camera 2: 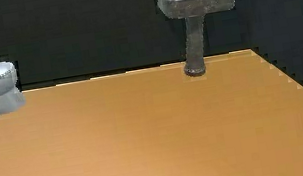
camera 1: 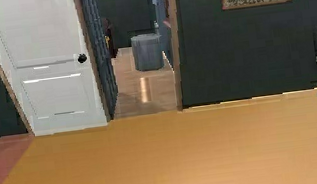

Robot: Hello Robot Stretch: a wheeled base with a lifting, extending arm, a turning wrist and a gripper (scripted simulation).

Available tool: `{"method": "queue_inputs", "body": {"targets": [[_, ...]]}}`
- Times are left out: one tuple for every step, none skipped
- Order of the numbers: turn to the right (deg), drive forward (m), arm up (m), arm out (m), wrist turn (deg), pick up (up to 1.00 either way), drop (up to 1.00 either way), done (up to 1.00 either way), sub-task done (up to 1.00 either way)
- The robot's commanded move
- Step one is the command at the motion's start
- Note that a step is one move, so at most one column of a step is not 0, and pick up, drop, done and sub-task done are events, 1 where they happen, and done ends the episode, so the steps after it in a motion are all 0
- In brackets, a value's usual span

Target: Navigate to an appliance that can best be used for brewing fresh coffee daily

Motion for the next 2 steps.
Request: {"method": "queue_inputs", "body": {"targets": [[0.0,0.2,0.0,0.0,0.0,0.0,0.0,0.0,0.0],[-6.0,0.0,0.0,0.0,0.0,0.0,0.0,0.0,0.0]]}}
